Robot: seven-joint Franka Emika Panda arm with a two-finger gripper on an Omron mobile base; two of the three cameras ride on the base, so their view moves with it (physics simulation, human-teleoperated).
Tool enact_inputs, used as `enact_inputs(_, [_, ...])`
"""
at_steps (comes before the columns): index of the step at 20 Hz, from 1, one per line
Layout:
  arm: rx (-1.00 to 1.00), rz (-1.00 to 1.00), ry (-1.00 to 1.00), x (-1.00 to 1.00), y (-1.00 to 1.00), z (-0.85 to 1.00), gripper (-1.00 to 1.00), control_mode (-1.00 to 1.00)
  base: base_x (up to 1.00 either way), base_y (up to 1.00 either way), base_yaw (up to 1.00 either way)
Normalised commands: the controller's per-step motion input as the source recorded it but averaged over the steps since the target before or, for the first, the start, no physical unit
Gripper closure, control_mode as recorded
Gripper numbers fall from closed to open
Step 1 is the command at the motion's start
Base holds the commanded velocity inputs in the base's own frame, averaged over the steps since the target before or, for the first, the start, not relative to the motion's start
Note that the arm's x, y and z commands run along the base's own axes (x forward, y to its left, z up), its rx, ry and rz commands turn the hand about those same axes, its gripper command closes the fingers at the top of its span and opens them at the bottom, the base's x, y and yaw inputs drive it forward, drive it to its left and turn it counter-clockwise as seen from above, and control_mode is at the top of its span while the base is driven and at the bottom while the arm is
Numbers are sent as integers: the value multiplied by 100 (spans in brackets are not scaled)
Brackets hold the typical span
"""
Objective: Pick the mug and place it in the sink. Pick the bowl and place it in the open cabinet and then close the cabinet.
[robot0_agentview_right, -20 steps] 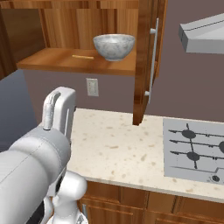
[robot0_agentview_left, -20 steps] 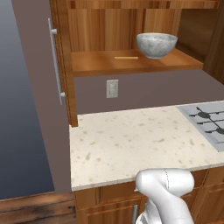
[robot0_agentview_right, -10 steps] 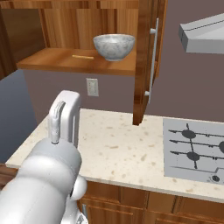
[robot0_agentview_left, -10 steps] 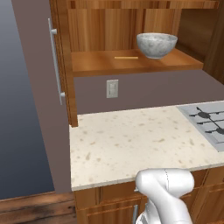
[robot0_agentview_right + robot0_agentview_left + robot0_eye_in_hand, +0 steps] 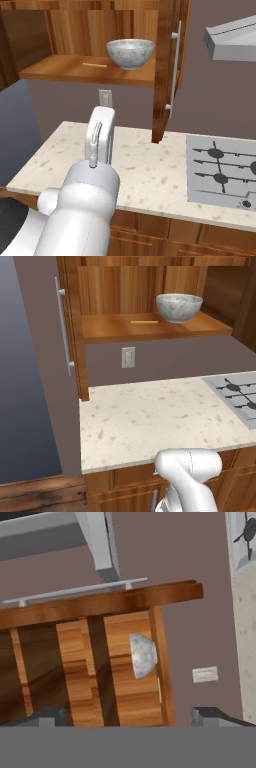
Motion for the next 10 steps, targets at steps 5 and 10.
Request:
enact_inputs(5, [0,0,-2,23,-41,0,-100,-100,0,0,0])
enact_inputs(10, [0,0,0,12,-51,0,-100,-100,0,0,0])
